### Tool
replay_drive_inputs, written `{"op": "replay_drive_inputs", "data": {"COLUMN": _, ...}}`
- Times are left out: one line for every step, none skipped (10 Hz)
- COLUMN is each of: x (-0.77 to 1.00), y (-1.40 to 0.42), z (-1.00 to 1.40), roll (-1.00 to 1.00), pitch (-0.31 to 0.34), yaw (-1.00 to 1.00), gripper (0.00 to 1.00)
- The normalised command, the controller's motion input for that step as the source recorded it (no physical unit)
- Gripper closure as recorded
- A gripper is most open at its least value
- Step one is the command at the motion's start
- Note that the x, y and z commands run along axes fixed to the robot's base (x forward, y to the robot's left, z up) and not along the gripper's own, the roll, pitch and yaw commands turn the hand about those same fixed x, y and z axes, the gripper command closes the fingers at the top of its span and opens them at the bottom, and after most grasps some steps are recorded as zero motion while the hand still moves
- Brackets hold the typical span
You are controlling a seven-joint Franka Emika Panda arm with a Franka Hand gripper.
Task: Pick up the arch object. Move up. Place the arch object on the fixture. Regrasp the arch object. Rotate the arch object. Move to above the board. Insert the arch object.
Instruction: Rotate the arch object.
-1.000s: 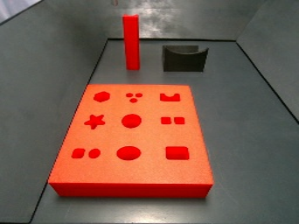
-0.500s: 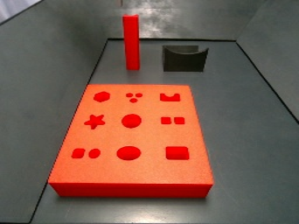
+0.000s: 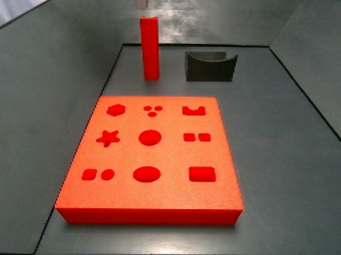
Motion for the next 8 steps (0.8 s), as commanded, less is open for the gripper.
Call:
{"op": "replay_drive_inputs", "data": {"x": 0.03, "y": 0.01, "z": -0.02, "roll": -0.01, "pitch": 0.01, "yaw": 1.0, "gripper": 0.0}}
{"op": "replay_drive_inputs", "data": {"x": 0.03, "y": 0.01, "z": -0.02, "roll": -0.01, "pitch": 0.01, "yaw": 1.0, "gripper": 0.0}}
{"op": "replay_drive_inputs", "data": {"x": 0.03, "y": 0.01, "z": -0.02, "roll": -0.01, "pitch": 0.011, "yaw": 1.0, "gripper": 0.0}}
{"op": "replay_drive_inputs", "data": {"x": 0.03, "y": 0.01, "z": -0.02, "roll": -0.01, "pitch": 0.011, "yaw": 1.0, "gripper": 0.0}}
{"op": "replay_drive_inputs", "data": {"x": 0.03, "y": 0.01, "z": -0.02, "roll": -0.01, "pitch": 0.011, "yaw": 1.0, "gripper": 0.0}}
{"op": "replay_drive_inputs", "data": {"x": 0.03, "y": 0.01, "z": -0.02, "roll": -0.01, "pitch": 0.012, "yaw": 1.0, "gripper": 0.0}}
{"op": "replay_drive_inputs", "data": {"x": 0.03, "y": 0.01, "z": -0.02, "roll": -0.01, "pitch": 0.013, "yaw": 1.0, "gripper": 0.0}}
{"op": "replay_drive_inputs", "data": {"x": 0.03, "y": 0.01, "z": -0.02, "roll": -0.01, "pitch": 0.013, "yaw": 1.0, "gripper": 0.0}}
